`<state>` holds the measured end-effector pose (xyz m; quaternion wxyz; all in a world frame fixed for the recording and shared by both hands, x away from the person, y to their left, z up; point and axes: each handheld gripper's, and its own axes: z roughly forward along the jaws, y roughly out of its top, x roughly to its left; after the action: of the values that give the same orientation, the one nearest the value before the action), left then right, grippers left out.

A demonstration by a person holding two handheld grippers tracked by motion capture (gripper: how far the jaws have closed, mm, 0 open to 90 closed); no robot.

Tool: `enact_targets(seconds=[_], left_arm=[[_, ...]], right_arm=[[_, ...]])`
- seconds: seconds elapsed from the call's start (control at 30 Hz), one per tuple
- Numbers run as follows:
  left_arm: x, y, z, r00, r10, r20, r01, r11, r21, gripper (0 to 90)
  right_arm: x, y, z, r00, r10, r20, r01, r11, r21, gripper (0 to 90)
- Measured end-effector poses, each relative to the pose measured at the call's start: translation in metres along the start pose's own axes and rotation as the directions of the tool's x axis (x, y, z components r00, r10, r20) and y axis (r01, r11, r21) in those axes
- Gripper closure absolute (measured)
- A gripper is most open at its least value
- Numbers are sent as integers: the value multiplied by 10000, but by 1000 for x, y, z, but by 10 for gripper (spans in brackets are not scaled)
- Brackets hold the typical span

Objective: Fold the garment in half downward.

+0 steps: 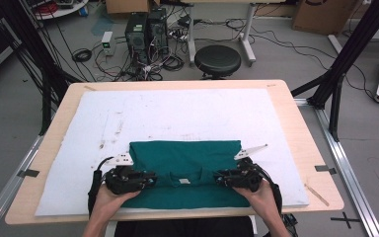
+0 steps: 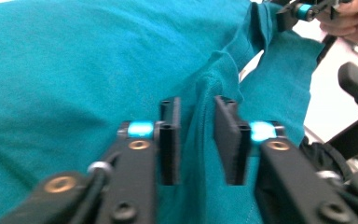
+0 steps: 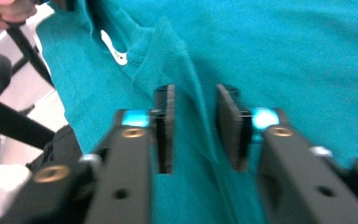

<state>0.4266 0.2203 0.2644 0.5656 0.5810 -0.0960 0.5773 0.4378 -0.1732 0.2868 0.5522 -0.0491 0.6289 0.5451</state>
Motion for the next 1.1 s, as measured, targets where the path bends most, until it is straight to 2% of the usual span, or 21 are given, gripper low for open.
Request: enact_targets(seconds=[0.07, 0.1, 0.17, 0.27, 0.37, 0.47, 0.5, 0.57, 0.63, 0.7, 0.73, 0.83, 0.97, 1.0, 1.03, 1.1], left_arm=[[-3, -3, -1, 9999, 128, 92, -128, 9999, -25, 869], [-5, -4, -3, 9999, 132, 102, -131, 9999, -61, 881], [-8, -7, -7, 9994, 134, 304, -131, 9999, -97, 884], [-15, -12, -12, 9985, 209, 500, -202, 9997, -139, 885], [-22, -17, -13, 9979, 314, 560, -317, 9995, 40, 885], [-23, -21, -11, 9982, 332, 504, -345, 9990, 269, 885], [-22, -23, -10, 9984, 296, 491, -312, 9990, 323, 885], [-22, -24, -9, 9985, 267, 473, -284, 9990, 357, 876], [-23, -21, -13, 9985, 335, 424, -341, 9993, 124, 806], [-24, -18, -17, 9990, 395, 205, -391, 9991, -183, 714], [-25, -16, -18, 9990, 438, 29, -437, 9986, -314, 705], [-25, -11, -20, 9970, 619, -469, -648, 9958, -642, 647], [-22, -4, -23, 9906, 662, -1200, -755, 9944, -745, 600], [-20, -2, -24, 9869, 599, -1500, -721, 9944, -775, 579], [-15, 1, -25, 9819, 515, -1821, -661, 9950, -747, 563], [-5, 7, -26, 9765, 438, -2112, -608, 9954, -747, 548]], right_arm=[[0, -3, 3, 10000, -15, -46, 15, 10000, -28, 850], [0, -5, 2, 10000, 34, -19, -34, 10000, 7, 878], [0, -10, -2, 9998, 123, -146, -124, 9999, -91, 883], [5, -16, -8, 9992, 10, -403, -18, 9998, -200, 884], [10, -23, -10, 9987, -130, -492, 124, 9998, -139, 883], [11, -29, -8, 9987, 28, -504, -32, 10000, -72, 879], [11, -31, -7, 9987, 49, -512, -54, 9999, -90, 863], [11, -33, -5, 9979, 185, -628, -183, 9998, 28, 771], [11, -34, -5, 9976, 150, -682, -151, 9999, -7, 706], [11, -33, -10, 9964, 248, -814, -277, 9990, -350, 670], [11, -32, -13, 9962, 312, -817, -363, 9975, -611, 638], [10, -27, -18, 9964, 404, -748, -492, 9916, -1199, 622], [8, -22, -18, 9990, 450, -80, -457, 9885, -1440, 555], [7, -20, -17, 9985, 471, 282, -424, 9882, -1473, 532], [4, -19, -16, 9967, 527, 625, -431, 9883, -1464, 520], [-4, -15, -16, 9910, 831, 1050, -650, 9840, -1660, 476]])
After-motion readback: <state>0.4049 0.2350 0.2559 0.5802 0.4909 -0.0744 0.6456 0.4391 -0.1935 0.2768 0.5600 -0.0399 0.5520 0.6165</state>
